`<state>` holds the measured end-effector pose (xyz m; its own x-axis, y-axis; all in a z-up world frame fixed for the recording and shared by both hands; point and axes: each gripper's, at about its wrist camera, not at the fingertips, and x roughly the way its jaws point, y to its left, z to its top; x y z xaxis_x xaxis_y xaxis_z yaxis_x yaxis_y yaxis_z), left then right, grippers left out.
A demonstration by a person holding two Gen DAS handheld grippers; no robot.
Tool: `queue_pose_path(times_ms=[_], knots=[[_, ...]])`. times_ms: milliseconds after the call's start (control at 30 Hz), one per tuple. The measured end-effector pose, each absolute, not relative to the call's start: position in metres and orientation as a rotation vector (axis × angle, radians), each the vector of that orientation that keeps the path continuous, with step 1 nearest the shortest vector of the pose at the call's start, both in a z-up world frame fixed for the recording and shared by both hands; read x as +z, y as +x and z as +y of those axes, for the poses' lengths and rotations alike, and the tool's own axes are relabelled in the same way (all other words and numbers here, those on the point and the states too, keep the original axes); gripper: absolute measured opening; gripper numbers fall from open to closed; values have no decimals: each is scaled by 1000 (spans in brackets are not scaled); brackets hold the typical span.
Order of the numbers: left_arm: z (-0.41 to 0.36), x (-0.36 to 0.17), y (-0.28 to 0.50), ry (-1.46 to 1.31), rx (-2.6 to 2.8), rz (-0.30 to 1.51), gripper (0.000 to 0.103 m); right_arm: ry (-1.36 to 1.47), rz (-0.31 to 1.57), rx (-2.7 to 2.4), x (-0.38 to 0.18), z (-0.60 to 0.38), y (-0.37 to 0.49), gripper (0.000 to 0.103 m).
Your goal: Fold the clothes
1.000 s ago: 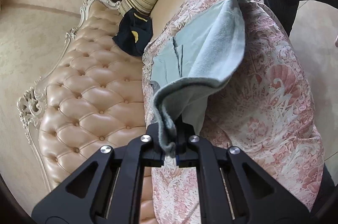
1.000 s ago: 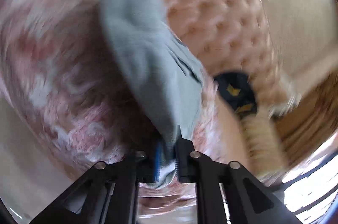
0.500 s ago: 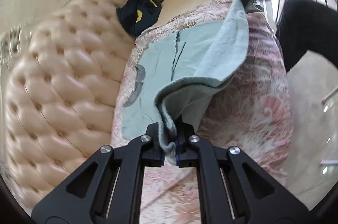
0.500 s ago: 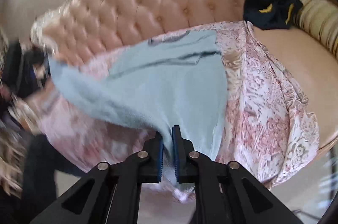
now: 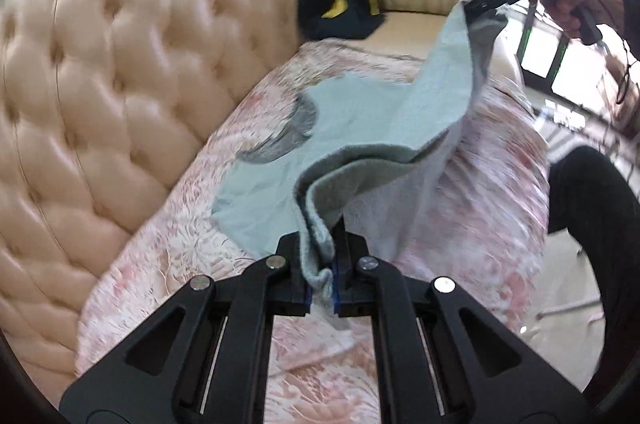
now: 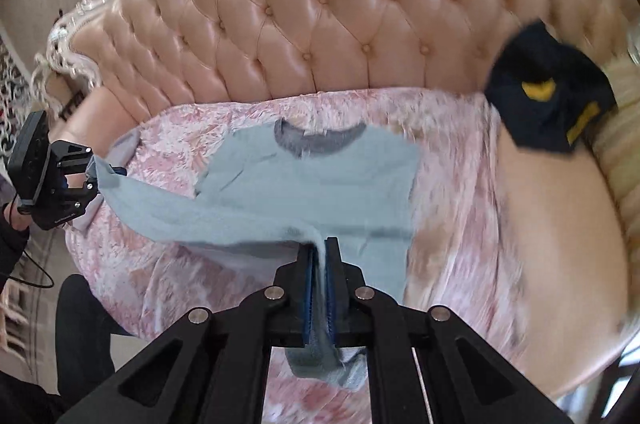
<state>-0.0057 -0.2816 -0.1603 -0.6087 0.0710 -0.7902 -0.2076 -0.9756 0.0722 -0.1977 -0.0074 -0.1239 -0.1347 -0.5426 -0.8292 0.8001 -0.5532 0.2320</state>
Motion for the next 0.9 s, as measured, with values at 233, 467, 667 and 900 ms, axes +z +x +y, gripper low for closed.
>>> queue_pose_path(times_ms=[233,467,667,900], knots=[[-349,-223,-69,-1493,2648,-92,8,1301,434,-1737,-151,-95,-271,5],[-382,-275,-104,-1622,2578,-312,8,1467,433,-1691,-224,-128,-316,5],[-392,-292,-113,-1647,2589,-350,22,1566,313,-1702,-260,-128,-345,10],[-415,-294,-106,-1595,2683,-473,28,1524,-14,-1767,-252,-86,-382,90]])
